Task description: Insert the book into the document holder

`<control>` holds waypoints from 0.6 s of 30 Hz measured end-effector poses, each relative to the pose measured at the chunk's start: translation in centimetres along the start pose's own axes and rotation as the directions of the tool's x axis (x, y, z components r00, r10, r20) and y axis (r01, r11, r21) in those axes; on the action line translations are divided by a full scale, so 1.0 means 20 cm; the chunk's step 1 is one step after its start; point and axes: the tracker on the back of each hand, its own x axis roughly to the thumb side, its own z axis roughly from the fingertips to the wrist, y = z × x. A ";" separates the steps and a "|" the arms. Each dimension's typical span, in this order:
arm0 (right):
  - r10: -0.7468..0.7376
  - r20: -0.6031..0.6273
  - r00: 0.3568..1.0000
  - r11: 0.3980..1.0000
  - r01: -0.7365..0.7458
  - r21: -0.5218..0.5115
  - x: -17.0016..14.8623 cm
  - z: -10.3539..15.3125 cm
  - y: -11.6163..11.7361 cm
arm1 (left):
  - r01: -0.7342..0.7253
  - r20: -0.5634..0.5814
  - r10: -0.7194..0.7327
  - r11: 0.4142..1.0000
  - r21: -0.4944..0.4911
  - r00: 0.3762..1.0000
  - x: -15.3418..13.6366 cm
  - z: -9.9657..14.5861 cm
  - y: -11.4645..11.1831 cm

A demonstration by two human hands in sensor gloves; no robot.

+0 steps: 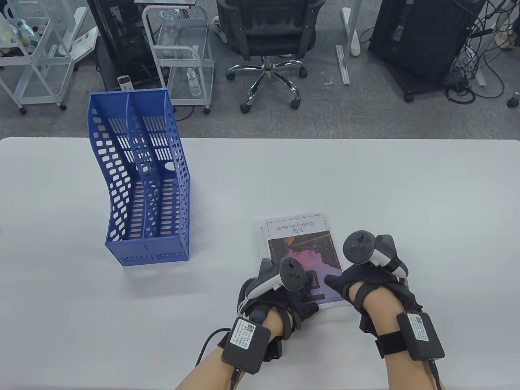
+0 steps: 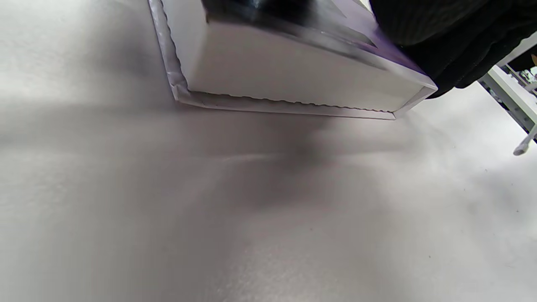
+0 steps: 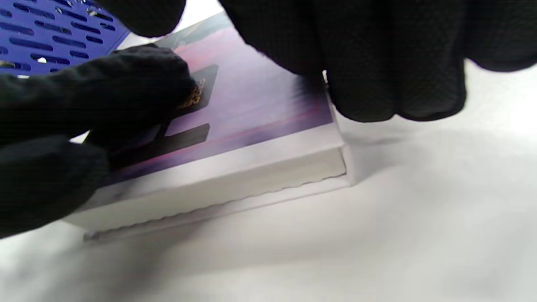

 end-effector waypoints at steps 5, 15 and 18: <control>0.054 -0.004 0.999 0.998 -0.054 -0.010 0.03 0.00 0.00 | 0.072 -0.007 -0.072 0.997 -0.019 0.997 0.01 0.02 -0.02; 0.150 0.136 0.979 0.899 -0.078 -0.432 0.06 0.03 -0.11 | 0.063 0.003 -0.063 0.998 -0.012 0.998 0.03 0.04 0.00; 0.156 0.201 0.967 0.890 -0.050 -0.453 0.06 -0.01 -0.09 | 0.114 0.014 -0.114 0.993 0.037 0.993 0.07 0.09 0.01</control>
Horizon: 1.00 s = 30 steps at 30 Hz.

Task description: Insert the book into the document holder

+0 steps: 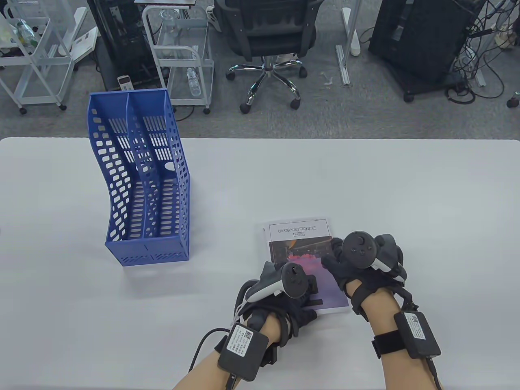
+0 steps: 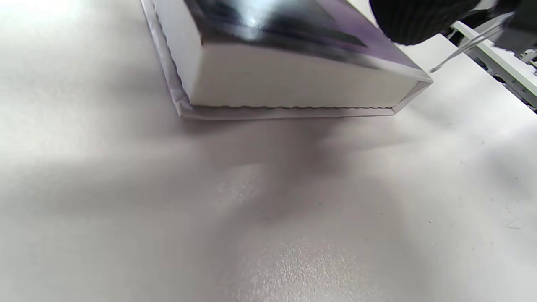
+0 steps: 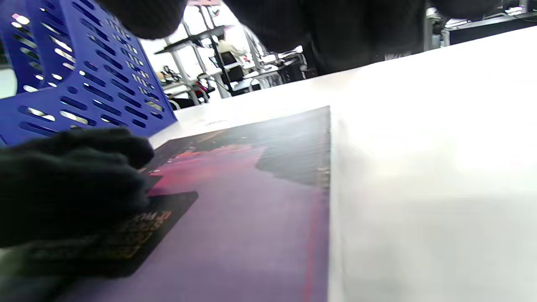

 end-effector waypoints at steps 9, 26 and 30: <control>-0.063 -0.015 0.998 0.975 0.065 0.213 -0.03 -0.11 0.20 | 0.238 0.030 -0.240 0.970 0.053 0.970 0.17 0.07 -0.04; 0.096 -0.180 0.979 0.957 -0.042 0.287 -0.05 -0.04 0.16 | 0.273 -0.169 -0.272 0.962 -0.021 0.947 0.04 0.06 0.00; 0.099 -0.166 0.981 0.954 -0.046 0.297 0.00 -0.02 0.14 | 0.265 -0.237 -0.256 0.964 0.005 0.937 -0.04 0.06 0.05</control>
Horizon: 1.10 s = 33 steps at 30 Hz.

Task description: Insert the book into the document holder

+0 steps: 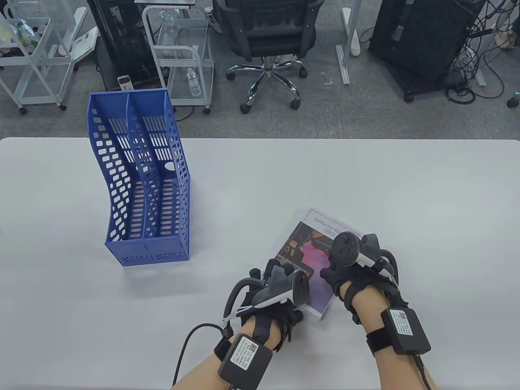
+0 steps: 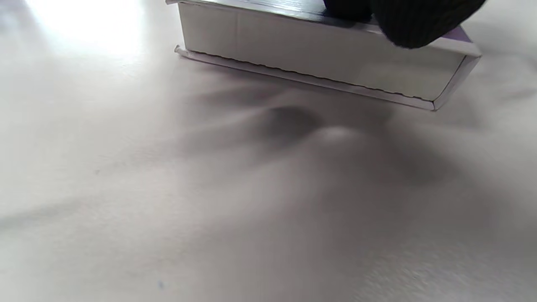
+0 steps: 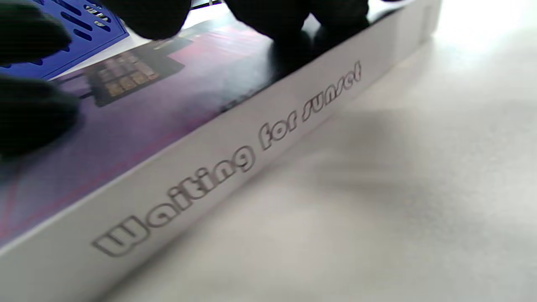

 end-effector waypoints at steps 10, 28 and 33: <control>0.100 0.090 0.991 0.991 -0.107 0.081 0.21 0.07 0.02 | -0.088 -0.164 0.104 0.991 0.099 0.981 -0.22 -0.15 0.07; -0.003 0.166 0.986 0.983 0.033 -0.179 0.12 0.10 -0.10 | -0.112 0.017 0.111 0.954 0.279 0.994 -0.12 0.09 0.18; -0.056 0.106 0.993 0.982 0.074 -0.173 -0.03 0.02 -0.06 | -0.220 0.148 0.206 0.972 0.086 0.967 -0.01 0.12 0.13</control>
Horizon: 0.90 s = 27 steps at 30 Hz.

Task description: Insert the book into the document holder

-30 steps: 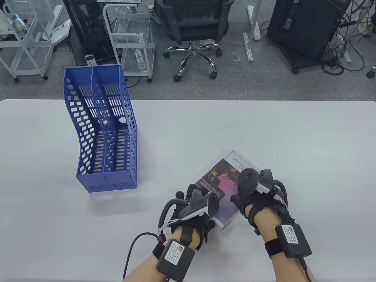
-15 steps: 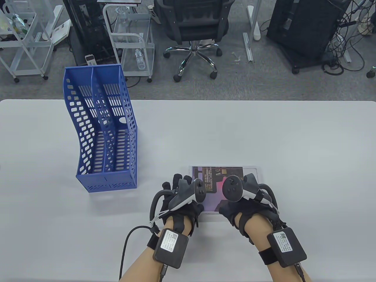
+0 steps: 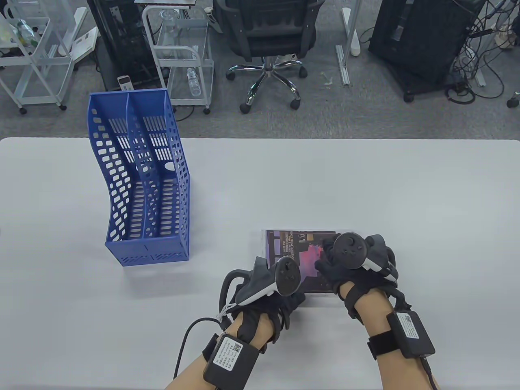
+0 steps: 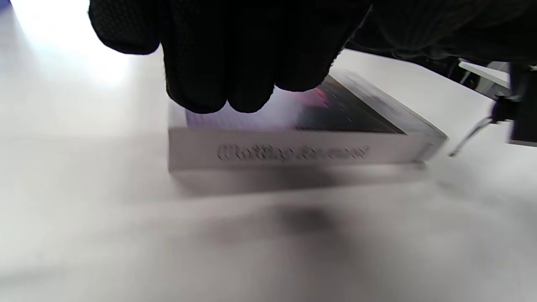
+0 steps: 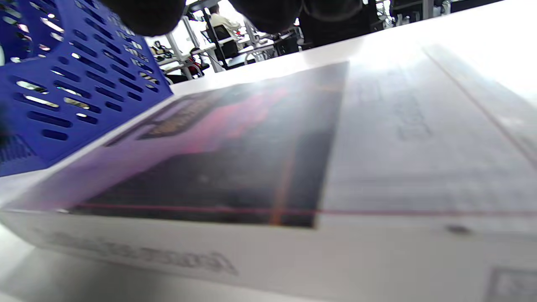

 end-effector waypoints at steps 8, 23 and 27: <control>-0.034 -0.111 0.993 0.992 0.046 0.114 -0.18 -0.06 0.09 | -0.009 -0.054 0.001 0.988 -0.151 0.999 -0.04 -0.10 -0.14; 0.113 -0.031 0.993 0.982 -0.107 0.158 0.10 0.00 0.03 | -0.097 -0.179 0.085 0.994 -0.059 0.980 -0.20 -0.20 -0.11; 0.183 0.013 0.983 0.962 -0.181 0.205 0.19 0.03 0.05 | -0.126 -0.213 0.115 0.991 -0.039 0.970 -0.24 -0.24 -0.11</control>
